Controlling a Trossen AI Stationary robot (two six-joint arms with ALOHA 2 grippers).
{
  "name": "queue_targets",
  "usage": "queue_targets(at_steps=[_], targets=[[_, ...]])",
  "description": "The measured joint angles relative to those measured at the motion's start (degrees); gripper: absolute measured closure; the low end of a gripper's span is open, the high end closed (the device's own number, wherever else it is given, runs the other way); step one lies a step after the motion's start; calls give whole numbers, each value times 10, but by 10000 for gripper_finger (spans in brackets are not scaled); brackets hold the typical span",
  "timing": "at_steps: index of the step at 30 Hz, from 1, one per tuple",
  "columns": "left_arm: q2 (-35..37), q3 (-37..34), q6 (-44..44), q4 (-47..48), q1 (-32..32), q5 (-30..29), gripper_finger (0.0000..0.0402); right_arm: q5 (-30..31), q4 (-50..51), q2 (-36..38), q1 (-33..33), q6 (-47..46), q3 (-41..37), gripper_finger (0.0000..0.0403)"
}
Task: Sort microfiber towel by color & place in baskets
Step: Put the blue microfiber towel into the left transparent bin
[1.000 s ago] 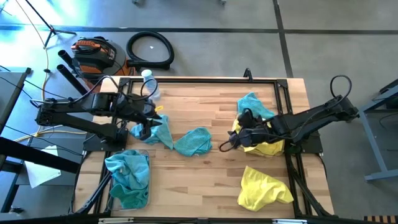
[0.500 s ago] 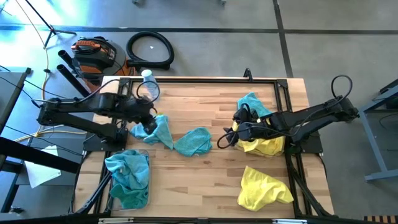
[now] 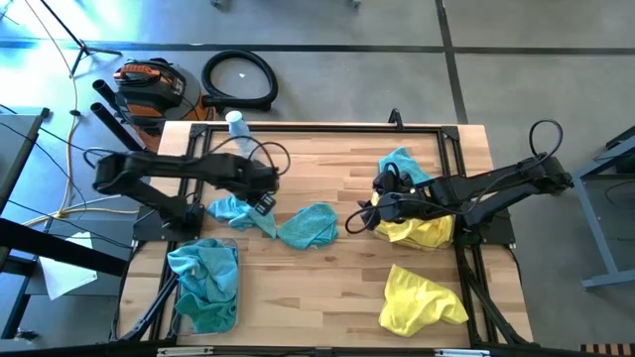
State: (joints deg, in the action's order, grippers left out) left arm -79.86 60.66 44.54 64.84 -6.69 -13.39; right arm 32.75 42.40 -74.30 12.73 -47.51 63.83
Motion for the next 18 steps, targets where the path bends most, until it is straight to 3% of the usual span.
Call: queue_targets(at_steps=[7, 13, 18], targets=[[-71, -7, -11, -21, -34, -4, 300, 0, 36, 0, 0, 0, 0, 91], [-84, -104, 20, -125, -50, 51, 300, -3, 67, 0, 0, 0, 0, 91], [-83, -171, 34, -210, -57, 60, 301, -3, 69, 0, 0, 0, 0, 91]])
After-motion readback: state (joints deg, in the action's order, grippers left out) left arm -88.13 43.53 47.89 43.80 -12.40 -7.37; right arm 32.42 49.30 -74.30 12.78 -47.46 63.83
